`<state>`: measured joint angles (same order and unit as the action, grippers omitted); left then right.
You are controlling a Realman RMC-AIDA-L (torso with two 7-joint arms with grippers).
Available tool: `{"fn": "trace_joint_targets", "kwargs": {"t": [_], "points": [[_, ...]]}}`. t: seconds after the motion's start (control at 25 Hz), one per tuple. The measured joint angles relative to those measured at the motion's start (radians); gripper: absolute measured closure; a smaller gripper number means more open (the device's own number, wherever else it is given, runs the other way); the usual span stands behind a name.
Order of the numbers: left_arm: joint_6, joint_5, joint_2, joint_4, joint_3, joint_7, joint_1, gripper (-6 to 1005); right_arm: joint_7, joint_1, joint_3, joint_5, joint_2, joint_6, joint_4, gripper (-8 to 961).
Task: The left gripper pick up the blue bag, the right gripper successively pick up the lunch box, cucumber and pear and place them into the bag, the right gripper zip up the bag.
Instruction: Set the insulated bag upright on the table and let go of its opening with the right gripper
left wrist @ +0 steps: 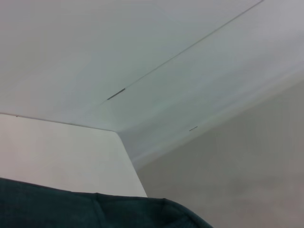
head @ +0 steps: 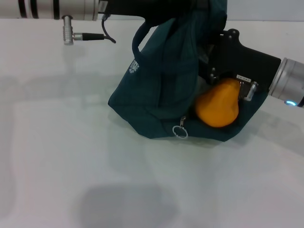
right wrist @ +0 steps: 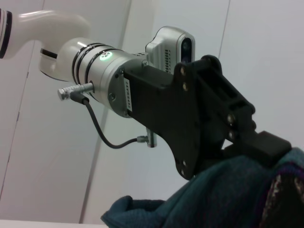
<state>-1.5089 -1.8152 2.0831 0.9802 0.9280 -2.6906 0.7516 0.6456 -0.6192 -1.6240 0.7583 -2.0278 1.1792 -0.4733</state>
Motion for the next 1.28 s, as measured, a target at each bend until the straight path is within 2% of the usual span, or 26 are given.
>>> {"fn": "trace_joint_targets", "kwargs": {"t": [0.88,1.28], "points": [[0.022,0.001,0.003,-0.005,0.001,0.011,0.014,927,-0.009,-0.005,0.006,0.001,0.001,-0.031,0.007,621],[0.038,0.002,-0.001,-0.095,0.002,0.031,0.077,927,-0.059,-0.003,0.009,-0.006,0.0,-0.08,-0.001,622]]}}
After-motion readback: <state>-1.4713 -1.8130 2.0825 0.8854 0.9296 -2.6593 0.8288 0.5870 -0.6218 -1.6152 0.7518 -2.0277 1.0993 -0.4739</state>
